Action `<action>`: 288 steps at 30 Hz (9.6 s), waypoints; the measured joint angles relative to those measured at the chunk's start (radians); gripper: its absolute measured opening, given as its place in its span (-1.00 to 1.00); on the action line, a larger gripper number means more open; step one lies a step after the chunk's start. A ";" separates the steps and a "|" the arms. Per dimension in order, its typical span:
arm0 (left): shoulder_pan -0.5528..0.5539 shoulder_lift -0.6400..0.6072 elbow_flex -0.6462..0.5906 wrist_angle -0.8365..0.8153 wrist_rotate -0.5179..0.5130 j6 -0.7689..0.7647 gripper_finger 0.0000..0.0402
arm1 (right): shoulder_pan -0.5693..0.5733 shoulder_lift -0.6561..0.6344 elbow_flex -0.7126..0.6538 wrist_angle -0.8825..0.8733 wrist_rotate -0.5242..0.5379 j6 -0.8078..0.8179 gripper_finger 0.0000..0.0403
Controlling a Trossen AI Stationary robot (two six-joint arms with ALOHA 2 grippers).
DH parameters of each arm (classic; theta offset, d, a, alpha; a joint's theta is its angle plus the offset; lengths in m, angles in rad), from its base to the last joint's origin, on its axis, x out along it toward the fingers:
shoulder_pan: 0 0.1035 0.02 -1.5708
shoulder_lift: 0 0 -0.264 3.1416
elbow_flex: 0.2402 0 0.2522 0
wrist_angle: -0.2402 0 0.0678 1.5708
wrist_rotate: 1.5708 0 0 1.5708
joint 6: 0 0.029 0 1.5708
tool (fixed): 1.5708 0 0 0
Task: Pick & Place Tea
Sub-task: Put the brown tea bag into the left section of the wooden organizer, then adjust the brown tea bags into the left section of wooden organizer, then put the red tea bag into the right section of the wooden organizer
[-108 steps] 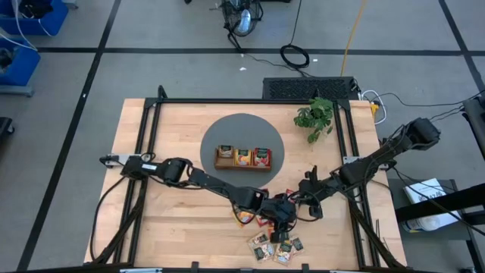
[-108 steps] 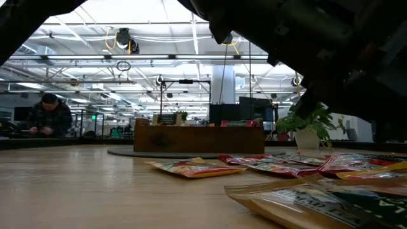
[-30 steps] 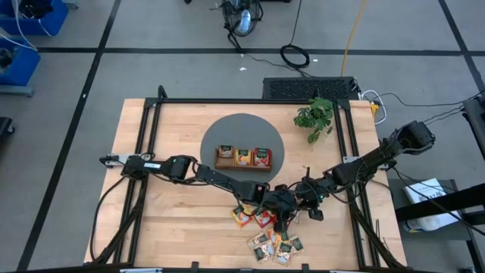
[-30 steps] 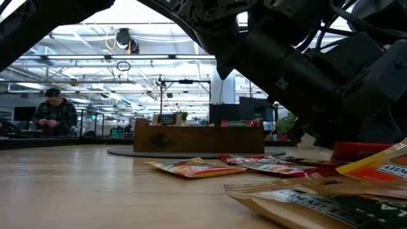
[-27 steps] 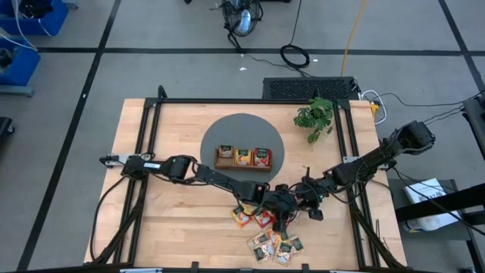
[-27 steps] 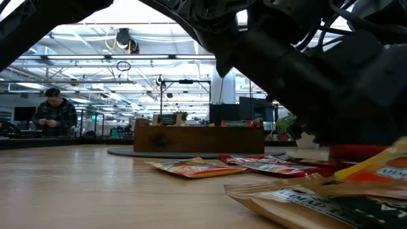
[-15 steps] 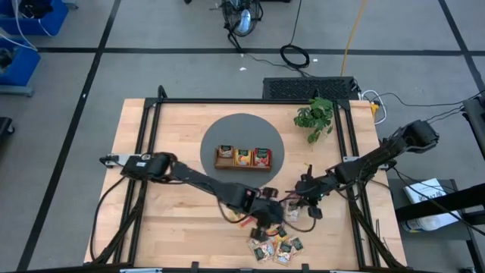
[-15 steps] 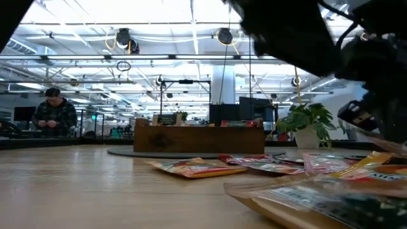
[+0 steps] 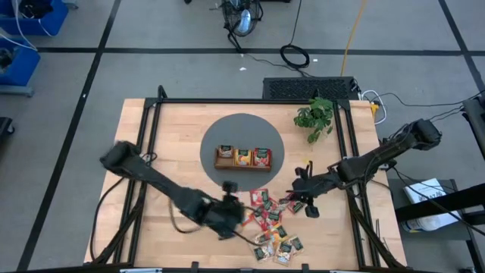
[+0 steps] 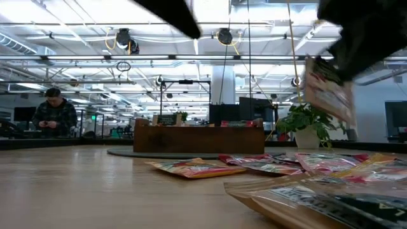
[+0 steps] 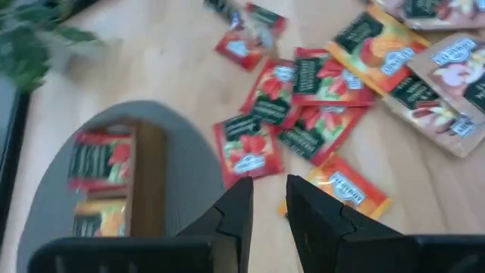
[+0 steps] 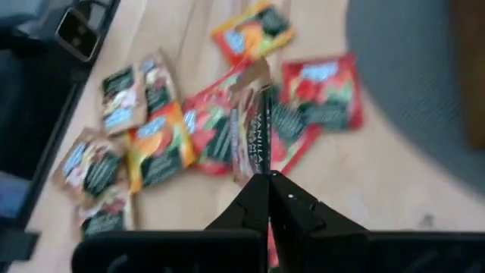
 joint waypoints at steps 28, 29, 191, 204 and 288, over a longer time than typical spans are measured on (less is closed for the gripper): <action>0.156 -0.913 -1.194 1.244 0.041 0.286 -0.56 | -0.548 0.474 0.640 -0.233 -0.105 -0.549 -1.00; 0.156 -0.914 -1.214 1.280 0.036 0.285 -0.56 | -0.548 0.492 0.657 -0.228 -0.105 -0.558 -1.00; 0.161 -0.980 -1.280 1.267 -0.272 0.513 -0.56 | -0.564 0.942 0.840 0.317 0.027 -0.647 -0.50; 0.161 -0.980 -1.280 1.258 -0.275 0.533 -0.56 | -0.527 0.680 0.764 0.019 -0.014 -0.592 -0.52; 0.070 0.284 -0.046 0.800 0.294 0.091 -0.56 | -0.211 -0.167 -0.569 0.903 -0.117 -0.101 -1.00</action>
